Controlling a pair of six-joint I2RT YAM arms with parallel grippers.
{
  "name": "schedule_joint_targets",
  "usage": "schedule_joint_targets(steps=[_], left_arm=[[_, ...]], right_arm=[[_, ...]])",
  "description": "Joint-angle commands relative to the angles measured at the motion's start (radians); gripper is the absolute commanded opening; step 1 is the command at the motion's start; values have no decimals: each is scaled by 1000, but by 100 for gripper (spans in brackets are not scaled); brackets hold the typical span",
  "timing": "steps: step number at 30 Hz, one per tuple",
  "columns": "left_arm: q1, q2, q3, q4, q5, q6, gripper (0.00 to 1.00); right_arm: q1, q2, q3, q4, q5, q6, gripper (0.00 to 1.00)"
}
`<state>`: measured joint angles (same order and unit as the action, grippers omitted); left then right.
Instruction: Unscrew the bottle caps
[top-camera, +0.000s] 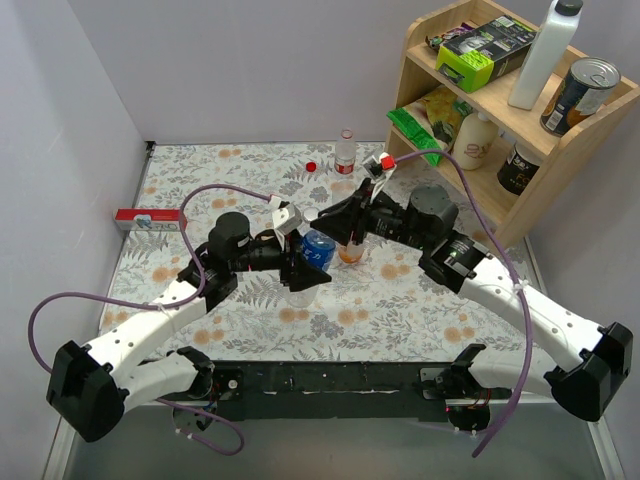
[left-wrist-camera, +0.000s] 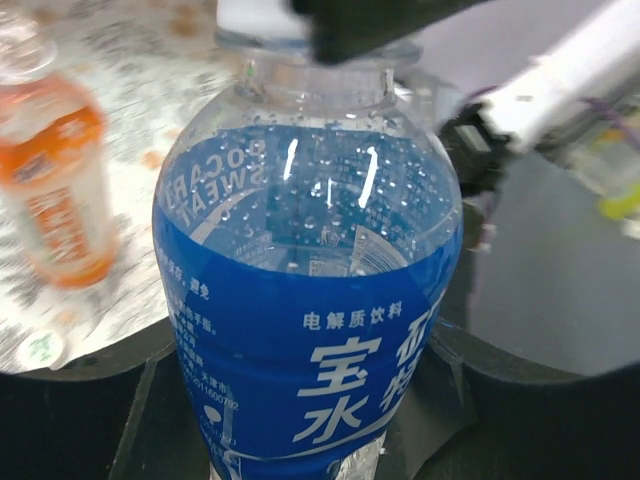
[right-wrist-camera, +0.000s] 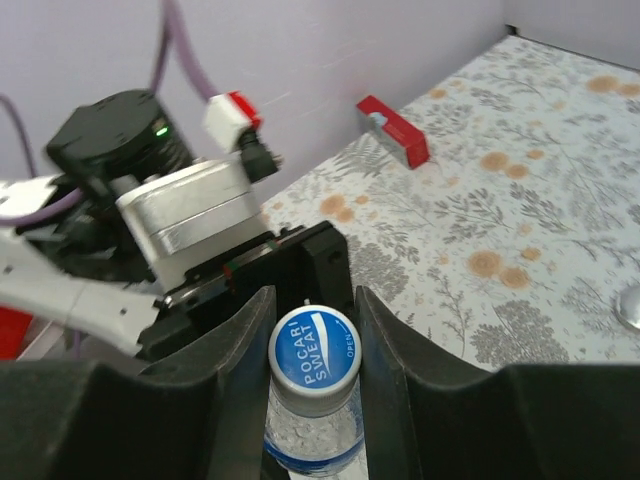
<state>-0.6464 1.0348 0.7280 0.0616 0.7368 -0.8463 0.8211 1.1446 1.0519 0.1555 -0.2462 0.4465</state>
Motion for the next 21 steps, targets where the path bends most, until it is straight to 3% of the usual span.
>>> schedule_joint_targets(steps=[1,5,11,15,16,21], left_arm=[[5,11,1,151,444,-75,22],[8,39,2,185,591,-94,21],[8,57,4,179,632,-96,21],[13,27,42,-9,371,51,21],[20,16,40,-20,211,56,21],[119,-83,-6,21,-156,-20,21]], right_arm=[[-72,-52,45,110,-362,-111,25],[-137,-94,33,145,-461,-89,25],[-208,-146,17,254,-539,-38,25],[-209,-192,29,156,-443,-98,24],[-209,-218,33,65,-361,-121,24],[-192,-333,-93,-56,-173,-172,23]])
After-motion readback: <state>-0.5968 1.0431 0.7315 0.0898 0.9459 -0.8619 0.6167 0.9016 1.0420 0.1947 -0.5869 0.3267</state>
